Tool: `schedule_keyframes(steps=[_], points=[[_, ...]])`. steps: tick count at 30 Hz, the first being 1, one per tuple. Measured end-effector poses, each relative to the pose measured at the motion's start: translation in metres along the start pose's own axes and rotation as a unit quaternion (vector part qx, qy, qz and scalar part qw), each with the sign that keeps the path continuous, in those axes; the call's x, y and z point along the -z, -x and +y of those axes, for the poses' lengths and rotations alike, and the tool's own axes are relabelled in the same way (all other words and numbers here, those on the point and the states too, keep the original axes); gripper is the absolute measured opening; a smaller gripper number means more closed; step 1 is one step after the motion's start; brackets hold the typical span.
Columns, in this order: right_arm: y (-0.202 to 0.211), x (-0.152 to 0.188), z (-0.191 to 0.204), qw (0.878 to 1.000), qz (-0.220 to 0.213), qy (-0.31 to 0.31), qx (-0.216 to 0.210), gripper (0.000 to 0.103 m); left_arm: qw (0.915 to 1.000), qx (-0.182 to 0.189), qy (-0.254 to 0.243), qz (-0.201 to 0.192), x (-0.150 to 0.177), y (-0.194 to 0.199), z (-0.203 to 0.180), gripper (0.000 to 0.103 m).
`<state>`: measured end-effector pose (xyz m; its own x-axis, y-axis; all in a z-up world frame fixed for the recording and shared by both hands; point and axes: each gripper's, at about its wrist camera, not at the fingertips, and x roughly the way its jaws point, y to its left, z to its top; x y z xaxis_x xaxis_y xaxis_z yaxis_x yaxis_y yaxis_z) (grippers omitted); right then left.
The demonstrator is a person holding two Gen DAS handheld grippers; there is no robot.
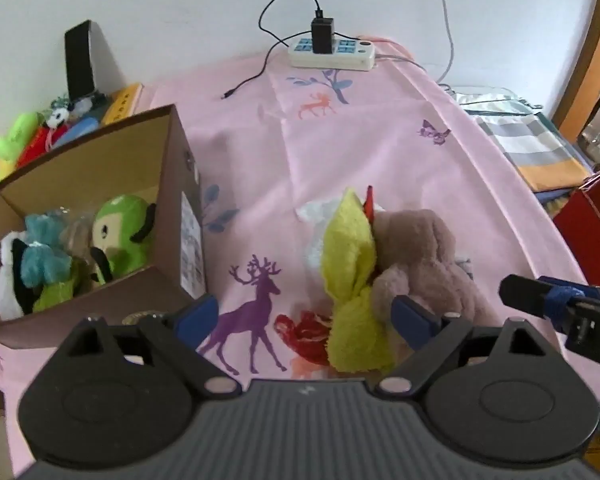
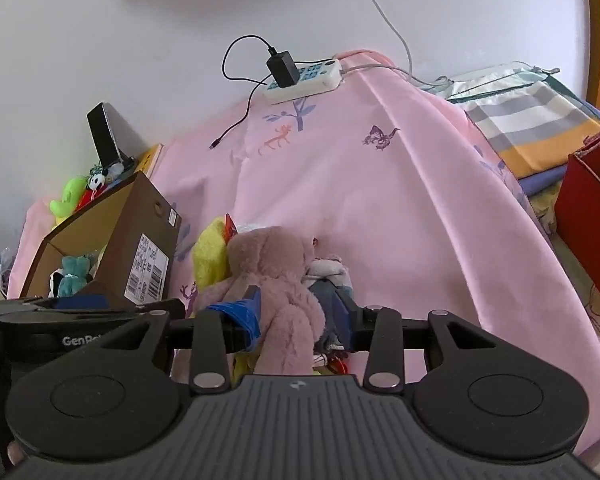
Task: Organize soft objects
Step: 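Close the left gripper on the pink teddy bear in the pile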
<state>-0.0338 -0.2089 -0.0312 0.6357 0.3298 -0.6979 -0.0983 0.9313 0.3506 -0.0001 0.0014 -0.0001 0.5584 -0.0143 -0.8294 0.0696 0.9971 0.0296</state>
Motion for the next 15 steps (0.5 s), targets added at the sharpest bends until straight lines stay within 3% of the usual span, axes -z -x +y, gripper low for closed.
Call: schedule_keyframes(steps=[6, 11, 15], points=[[-0.008, 0.001, -0.01, 0.999, 0.017, -0.025, -0.014, 0.022, 0.9961, 0.084, 0.026, 0.006, 0.004, -0.001, 0.012, 0.09], [-0.018, -0.006, -0.022, 0.997, 0.027, -0.062, -0.036, 0.022, 0.9859, 0.165, 0.028, 0.008, 0.001, 0.0, 0.011, 0.089], [-0.032, -0.014, -0.03, 0.994, 0.048, -0.081, -0.063, 0.022, 0.9747, 0.218, 0.022, 0.046, 0.002, -0.007, 0.005, 0.09]])
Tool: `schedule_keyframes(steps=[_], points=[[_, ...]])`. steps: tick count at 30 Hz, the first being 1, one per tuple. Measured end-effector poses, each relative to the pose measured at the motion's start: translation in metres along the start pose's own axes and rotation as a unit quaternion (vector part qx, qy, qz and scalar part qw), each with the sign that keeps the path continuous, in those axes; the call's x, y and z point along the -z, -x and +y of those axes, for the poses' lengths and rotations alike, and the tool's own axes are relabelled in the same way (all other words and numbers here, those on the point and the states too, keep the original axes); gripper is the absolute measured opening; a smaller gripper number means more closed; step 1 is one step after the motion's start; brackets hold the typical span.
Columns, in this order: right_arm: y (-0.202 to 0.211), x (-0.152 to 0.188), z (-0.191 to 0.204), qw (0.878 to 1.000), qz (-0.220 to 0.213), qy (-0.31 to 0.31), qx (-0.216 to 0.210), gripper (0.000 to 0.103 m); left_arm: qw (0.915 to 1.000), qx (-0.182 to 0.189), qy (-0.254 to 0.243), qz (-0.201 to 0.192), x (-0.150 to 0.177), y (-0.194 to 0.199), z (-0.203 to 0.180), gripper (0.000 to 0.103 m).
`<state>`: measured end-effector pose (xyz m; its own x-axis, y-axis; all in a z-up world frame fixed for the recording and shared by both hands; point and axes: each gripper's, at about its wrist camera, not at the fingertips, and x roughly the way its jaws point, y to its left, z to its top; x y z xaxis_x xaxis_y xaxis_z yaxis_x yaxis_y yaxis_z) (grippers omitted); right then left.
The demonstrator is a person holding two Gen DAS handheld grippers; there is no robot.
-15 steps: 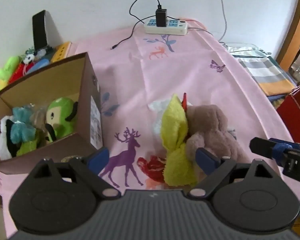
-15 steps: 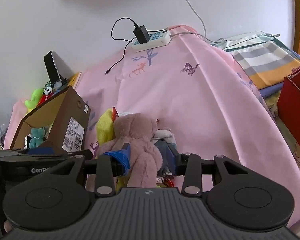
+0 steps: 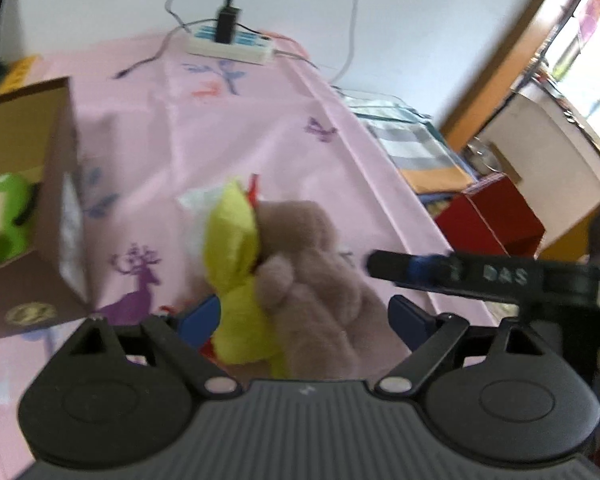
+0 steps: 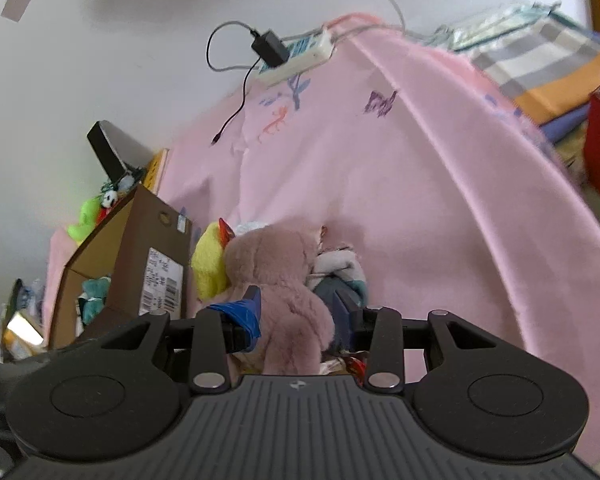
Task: Organize soft objects
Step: 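Close the left gripper on the pink teddy bear in the pile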
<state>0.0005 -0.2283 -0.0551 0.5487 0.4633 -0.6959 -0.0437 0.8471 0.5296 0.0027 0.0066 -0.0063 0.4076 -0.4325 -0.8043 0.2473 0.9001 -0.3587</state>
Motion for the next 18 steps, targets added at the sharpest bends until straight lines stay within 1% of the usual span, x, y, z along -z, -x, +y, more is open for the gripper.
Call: schedule_keyframes(steps=[1, 3, 4, 6, 9, 10, 12, 14, 18], points=[[-0.004, -0.002, -0.001, 1.0, 0.005, -0.003, -0.004, 0.022, 1.0, 0.0, -0.004, 0.002, -0.002, -0.004, -0.001, 0.091], [-0.011, -0.005, -0.004, 1.0, 0.02, -0.007, -0.01, 0.023, 0.9996, -0.006, -0.027, -0.011, -0.005, -0.014, -0.003, 0.091], [-0.015, -0.006, -0.006, 0.999, 0.026, -0.012, -0.015, 0.023, 0.9994, 0.0, -0.032, -0.012, -0.007, -0.018, -0.003, 0.091], [-0.019, -0.008, -0.009, 0.999, 0.038, -0.022, -0.027, 0.023, 0.9994, 0.006, -0.035, -0.001, -0.008, -0.024, -0.003, 0.091], [-0.022, -0.009, -0.013, 0.997, 0.053, -0.026, -0.044, 0.023, 0.999, 0.008, -0.045, 0.0, -0.008, -0.031, -0.005, 0.085], [-0.023, -0.01, -0.015, 0.997, 0.056, -0.026, -0.049, 0.023, 0.9986, 0.006, -0.052, -0.007, -0.008, -0.034, -0.005, 0.084], [-0.026, -0.013, -0.018, 0.996, 0.064, -0.031, -0.059, 0.025, 0.9978, 0.005, -0.064, -0.013, -0.011, -0.036, -0.008, 0.084], [-0.027, -0.014, -0.02, 0.994, 0.074, -0.039, -0.07, 0.025, 0.9973, 0.005, -0.071, -0.019, -0.011, -0.039, -0.009, 0.084], [-0.033, -0.016, -0.02, 0.992, 0.091, -0.031, -0.085, 0.026, 0.9963, -0.001, -0.083, -0.022, -0.012, -0.05, -0.01, 0.084]])
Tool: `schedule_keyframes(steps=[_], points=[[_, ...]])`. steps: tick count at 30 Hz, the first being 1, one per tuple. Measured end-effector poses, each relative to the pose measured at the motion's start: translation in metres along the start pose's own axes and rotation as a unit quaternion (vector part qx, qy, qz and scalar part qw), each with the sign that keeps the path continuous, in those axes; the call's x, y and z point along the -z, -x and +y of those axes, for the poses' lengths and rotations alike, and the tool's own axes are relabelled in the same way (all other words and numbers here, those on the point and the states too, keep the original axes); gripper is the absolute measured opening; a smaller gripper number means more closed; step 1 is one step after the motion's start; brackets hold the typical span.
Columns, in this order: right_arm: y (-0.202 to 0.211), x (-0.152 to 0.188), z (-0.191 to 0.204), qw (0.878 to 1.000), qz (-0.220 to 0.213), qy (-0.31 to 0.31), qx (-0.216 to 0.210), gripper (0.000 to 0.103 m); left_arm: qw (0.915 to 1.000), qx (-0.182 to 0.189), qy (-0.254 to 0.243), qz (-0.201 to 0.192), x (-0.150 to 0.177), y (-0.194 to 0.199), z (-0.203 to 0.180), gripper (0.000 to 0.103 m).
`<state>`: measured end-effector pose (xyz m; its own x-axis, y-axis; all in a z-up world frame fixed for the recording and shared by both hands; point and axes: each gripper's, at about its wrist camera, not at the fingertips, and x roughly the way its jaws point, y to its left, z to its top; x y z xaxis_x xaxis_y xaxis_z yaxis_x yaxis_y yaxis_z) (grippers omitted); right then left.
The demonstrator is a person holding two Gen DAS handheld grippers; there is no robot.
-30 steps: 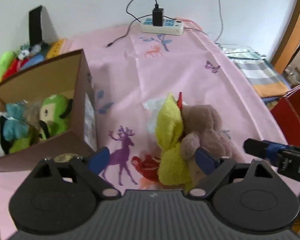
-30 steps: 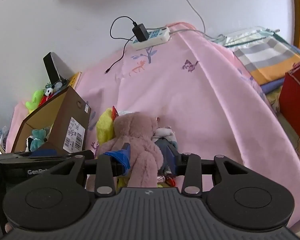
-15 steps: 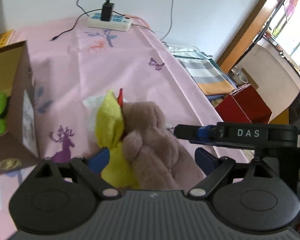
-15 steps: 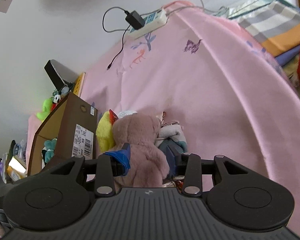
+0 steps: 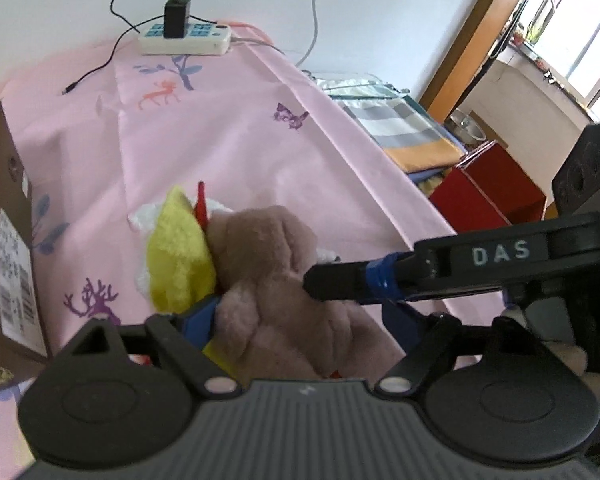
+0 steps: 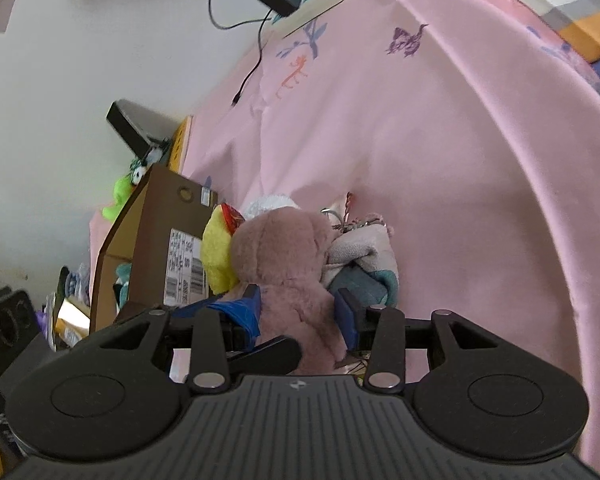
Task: Organize soft objects
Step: 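Close the left gripper on the pink teddy bear in the pile, then lift the pink teddy bear with the left gripper toward the cardboard box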
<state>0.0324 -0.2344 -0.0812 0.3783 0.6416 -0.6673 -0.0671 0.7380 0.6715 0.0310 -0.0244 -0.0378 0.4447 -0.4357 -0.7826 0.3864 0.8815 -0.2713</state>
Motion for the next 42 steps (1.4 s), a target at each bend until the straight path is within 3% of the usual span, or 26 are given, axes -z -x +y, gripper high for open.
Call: schedule_keyframes(steps=[4, 7, 8, 13, 17, 23, 32, 42], points=[[-0.003, 0.0, -0.002, 1.0, 0.002, -0.005, -0.004, 0.027, 1.0, -0.007, 0.002, -0.005, 0.002, -0.007, -0.002, 0.083], [0.002, 0.001, -0.002, 1.0, -0.004, -0.004, -0.006, 0.027, 0.9998, -0.013, -0.003, -0.013, 0.002, -0.005, -0.005, 0.075], [0.004, 0.001, -0.001, 1.0, -0.007, 0.002, -0.006, 0.027, 0.9998, -0.01, -0.004, -0.014, 0.002, -0.003, -0.005, 0.065], [0.015, 0.007, 0.001, 1.0, -0.017, 0.011, -0.012, 0.027, 0.9997, -0.001, -0.013, -0.021, 0.007, 0.006, -0.013, 0.06], [0.029, 0.01, 0.006, 0.999, -0.041, 0.017, -0.026, 0.027, 0.9981, -0.002, -0.032, -0.051, 0.011, 0.025, -0.025, 0.054], [0.05, 0.012, 0.019, 0.994, -0.083, 0.037, -0.053, 0.028, 0.9945, 0.005, -0.045, -0.094, 0.007, 0.051, -0.034, 0.053], [0.05, 0.003, 0.057, 0.987, -0.105, 0.072, -0.103, 0.028, 0.986, -0.021, -0.053, -0.156, 0.0, 0.097, -0.033, 0.053], [0.007, -0.001, 0.142, 0.974, -0.116, 0.14, -0.136, 0.028, 0.9726, -0.067, -0.045, -0.218, -0.008, 0.157, 0.027, 0.053]])
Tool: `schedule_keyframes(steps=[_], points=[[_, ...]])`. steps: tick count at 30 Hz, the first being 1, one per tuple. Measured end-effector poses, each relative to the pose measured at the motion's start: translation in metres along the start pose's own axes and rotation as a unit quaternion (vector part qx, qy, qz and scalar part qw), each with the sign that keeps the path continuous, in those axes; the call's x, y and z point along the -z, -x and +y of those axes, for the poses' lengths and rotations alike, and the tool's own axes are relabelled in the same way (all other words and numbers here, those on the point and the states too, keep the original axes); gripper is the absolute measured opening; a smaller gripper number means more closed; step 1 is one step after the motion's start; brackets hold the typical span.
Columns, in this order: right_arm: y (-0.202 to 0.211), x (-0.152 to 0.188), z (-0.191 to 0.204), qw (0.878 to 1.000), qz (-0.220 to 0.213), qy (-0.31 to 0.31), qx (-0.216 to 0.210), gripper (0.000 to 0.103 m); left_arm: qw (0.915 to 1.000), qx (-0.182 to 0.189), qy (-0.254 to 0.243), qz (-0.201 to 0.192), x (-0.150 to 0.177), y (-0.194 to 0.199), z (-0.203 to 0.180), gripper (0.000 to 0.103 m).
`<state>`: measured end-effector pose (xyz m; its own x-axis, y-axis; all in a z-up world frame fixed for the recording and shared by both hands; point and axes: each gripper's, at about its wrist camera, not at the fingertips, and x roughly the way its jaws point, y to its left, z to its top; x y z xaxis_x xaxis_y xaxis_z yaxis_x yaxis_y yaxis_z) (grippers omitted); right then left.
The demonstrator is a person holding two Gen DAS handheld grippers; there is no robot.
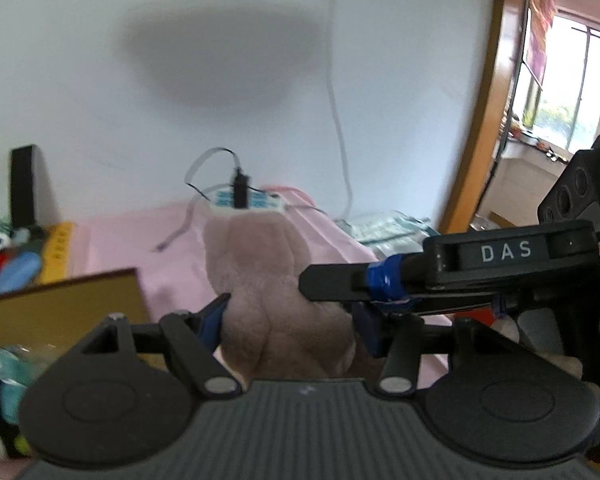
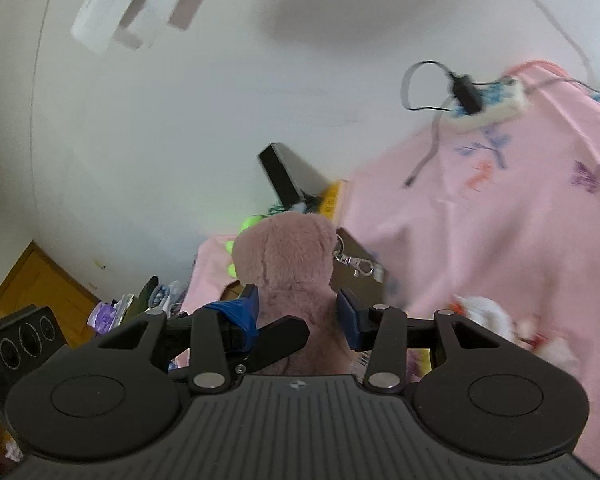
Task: Organize soft objects
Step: 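Lift the pink teddy bear with the left gripper toward the cardboard box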
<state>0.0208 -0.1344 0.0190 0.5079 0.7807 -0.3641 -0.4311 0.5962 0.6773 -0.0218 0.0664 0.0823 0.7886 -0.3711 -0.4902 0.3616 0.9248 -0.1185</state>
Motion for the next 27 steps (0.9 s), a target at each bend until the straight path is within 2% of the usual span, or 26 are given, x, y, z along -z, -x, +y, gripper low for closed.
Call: schedule_keyframes(steps=[8, 17, 22, 27], points=[[-0.083, 0.007, 0.04, 1.0, 0.019, 0.024, 0.0, 0.028, 0.9997, -0.023, 0.011, -0.003, 0.004, 0.023, 0.084, 0.053], [-0.162, 0.024, 0.062, 0.998, 0.043, 0.031, 0.045, 0.028, 0.9988, -0.013, 0.036, 0.031, 0.022, 0.012, 0.17, 0.053], [-0.174, 0.028, 0.066, 0.997, 0.034, 0.018, 0.069, 0.028, 0.9971, 0.0, 0.061, 0.045, 0.028, 0.001, 0.195, 0.053], [-0.172, 0.024, 0.062, 0.993, 0.035, 0.025, 0.11, 0.028, 0.9963, 0.026, 0.065, 0.049, 0.029, -0.015, 0.194, 0.053]])
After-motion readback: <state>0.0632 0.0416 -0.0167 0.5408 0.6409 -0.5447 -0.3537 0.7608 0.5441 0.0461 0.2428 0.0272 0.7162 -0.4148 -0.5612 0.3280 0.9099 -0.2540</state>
